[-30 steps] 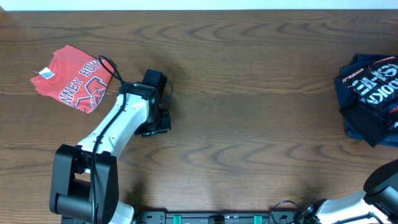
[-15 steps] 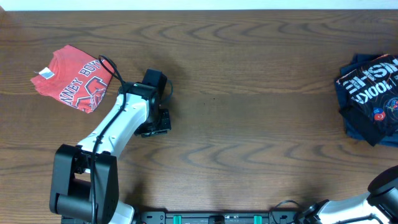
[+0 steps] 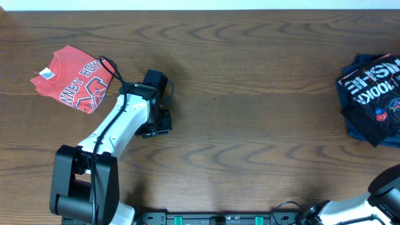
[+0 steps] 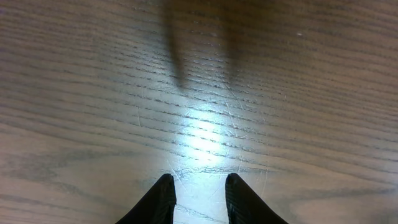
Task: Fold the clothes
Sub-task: 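Place the folded jersey on the dark clothes stack and release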
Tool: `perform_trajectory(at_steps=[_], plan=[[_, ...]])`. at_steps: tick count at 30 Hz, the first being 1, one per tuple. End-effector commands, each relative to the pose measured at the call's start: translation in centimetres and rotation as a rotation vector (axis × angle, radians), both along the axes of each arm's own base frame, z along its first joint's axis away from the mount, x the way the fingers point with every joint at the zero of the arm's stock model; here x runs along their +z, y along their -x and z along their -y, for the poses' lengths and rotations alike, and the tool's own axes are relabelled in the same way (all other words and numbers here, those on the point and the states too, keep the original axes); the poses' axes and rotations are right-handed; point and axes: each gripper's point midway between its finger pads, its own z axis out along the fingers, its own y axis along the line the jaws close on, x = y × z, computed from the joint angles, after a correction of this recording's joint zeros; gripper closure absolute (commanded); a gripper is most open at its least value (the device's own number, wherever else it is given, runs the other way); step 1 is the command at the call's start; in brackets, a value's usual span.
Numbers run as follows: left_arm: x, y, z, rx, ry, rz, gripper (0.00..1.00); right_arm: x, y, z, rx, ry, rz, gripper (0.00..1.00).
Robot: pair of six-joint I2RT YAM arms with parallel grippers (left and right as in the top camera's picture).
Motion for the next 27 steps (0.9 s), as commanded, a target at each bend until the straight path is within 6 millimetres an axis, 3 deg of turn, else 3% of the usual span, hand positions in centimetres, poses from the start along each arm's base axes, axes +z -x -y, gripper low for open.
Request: perform_trajectory(at_steps=[1, 6, 9, 12, 15, 21, 25, 27], plan=[[0.7, -0.6, -0.1, 0.0, -0.005, 0.025, 0.71, -2.4, 1.2, 0.6, -0.047, 0.018, -0.041, 0.99], [0.7, -0.6, -0.1, 0.0, -0.005, 0.025, 0.71, -6.5, 2.0, 0.6, -0.062, 0.021, -0.053, 0.99], [0.7, -0.6, -0.1, 0.0, -0.005, 0.025, 0.71, -9.0, 4.2, 0.9, -0.122, 0.048, -0.123, 0.99], [0.7, -0.6, -0.1, -0.001, -0.005, 0.025, 0.71, -10.3, 7.4, 1.9, -0.26, 0.079, -0.215, 0.99], [0.7, -0.6, -0.1, -0.001, -0.005, 0.025, 0.71, -10.6, 8.5, 2.3, -0.298, 0.061, -0.216, 0.98], [0.7, -0.6, -0.1, -0.001, -0.005, 0.026, 0.71, -9.7, 6.6, 1.7, -0.242, -0.011, -0.112, 0.88], [0.7, -0.6, -0.1, -0.001, -0.005, 0.027, 0.71, -6.3, 5.0, 1.3, -0.204, -0.002, -0.039, 0.83], [0.8, -0.7, -0.1, -0.015, -0.004, 0.03, 0.71, -3.2, 4.2, 1.2, -0.186, 0.034, 0.013, 0.83]])
